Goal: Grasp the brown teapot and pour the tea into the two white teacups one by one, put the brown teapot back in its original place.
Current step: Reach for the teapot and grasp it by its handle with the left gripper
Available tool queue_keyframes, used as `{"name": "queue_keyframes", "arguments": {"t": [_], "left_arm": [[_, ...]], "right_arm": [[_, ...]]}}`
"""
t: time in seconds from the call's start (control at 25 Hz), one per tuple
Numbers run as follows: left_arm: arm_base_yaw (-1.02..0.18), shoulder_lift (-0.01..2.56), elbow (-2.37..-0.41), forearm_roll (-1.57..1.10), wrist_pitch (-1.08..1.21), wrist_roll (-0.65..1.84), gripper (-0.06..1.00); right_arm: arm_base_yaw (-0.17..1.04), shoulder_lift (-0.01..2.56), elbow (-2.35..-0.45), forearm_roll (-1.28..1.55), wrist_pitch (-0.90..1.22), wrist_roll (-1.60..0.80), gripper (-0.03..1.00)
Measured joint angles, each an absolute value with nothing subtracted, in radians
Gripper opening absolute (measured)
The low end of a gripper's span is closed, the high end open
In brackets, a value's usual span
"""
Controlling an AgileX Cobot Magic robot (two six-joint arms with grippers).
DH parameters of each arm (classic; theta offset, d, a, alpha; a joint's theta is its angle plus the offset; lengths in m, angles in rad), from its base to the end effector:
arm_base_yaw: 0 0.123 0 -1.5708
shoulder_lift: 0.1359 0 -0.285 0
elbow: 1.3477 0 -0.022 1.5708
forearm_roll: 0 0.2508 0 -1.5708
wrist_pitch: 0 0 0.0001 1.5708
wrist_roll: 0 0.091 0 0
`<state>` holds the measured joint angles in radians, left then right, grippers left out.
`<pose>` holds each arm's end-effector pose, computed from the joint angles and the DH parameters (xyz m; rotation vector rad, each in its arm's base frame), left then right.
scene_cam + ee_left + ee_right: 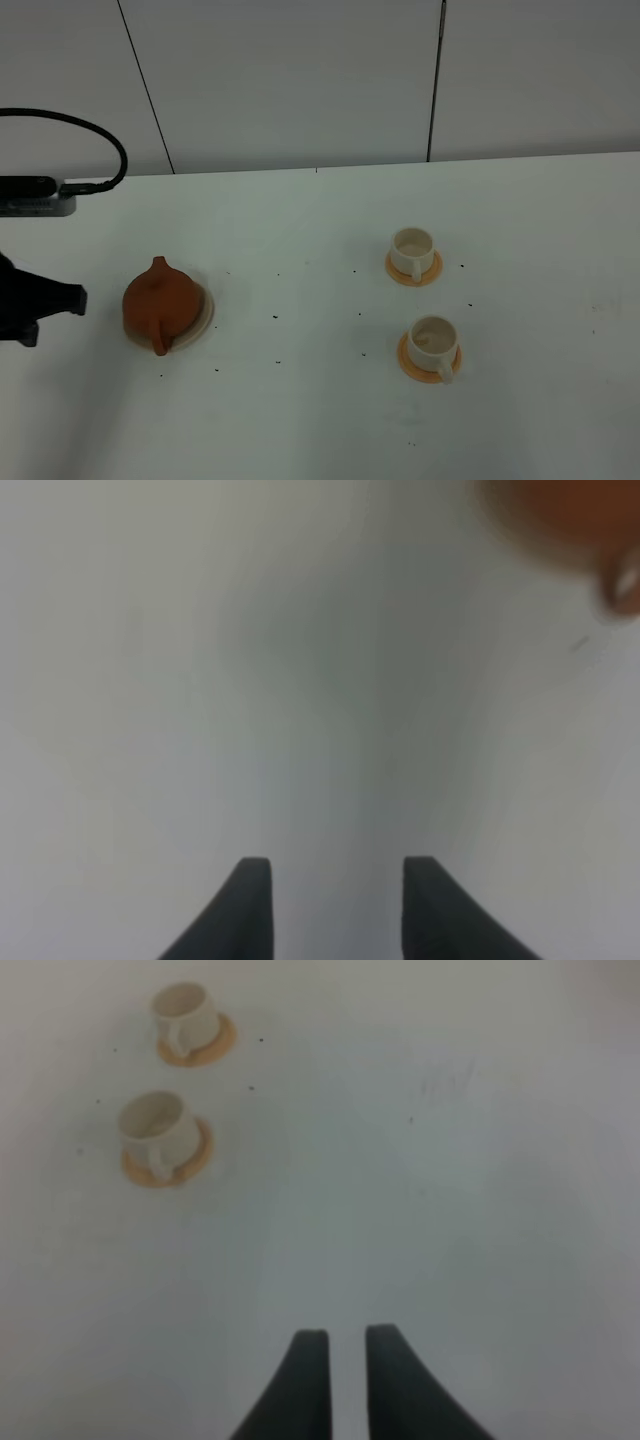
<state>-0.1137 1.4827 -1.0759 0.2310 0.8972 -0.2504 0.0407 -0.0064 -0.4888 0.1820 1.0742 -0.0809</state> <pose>0.2906 -0.0168 0.2662 -0.0337 2.7517 0.1910 -0.0064 0.0142 0.2742 -0.1342 2.0501 0.1935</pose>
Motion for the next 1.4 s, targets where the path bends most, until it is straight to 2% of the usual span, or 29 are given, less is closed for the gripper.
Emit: {"name": "queue_keyframes", "arguments": {"t": [0.2,0.8,1.16,1.4], "left_arm": [[-0.114,1.549,-1.076,0.177,0.767,-0.303,0.37],[-0.131,1.692,-1.076,-0.010,0.637,-0.263,0.37],[-0.134,1.711,-1.112,-0.007,0.640,-0.237,0.37],[-0.134,1.757,-1.231,0.000,0.776,-0.236,0.37]], "right_arm": [[0.041,-0.006,-0.489,0.182,1.074,-0.081,0.09],[0.041,-0.006,-0.489,0.182,1.074,-0.081,0.09],[0.041,-0.006,-0.489,0.182,1.074,-0.081,0.09],[0.041,-0.006,-0.489,0.182,1.074,-0.081,0.09]]}}
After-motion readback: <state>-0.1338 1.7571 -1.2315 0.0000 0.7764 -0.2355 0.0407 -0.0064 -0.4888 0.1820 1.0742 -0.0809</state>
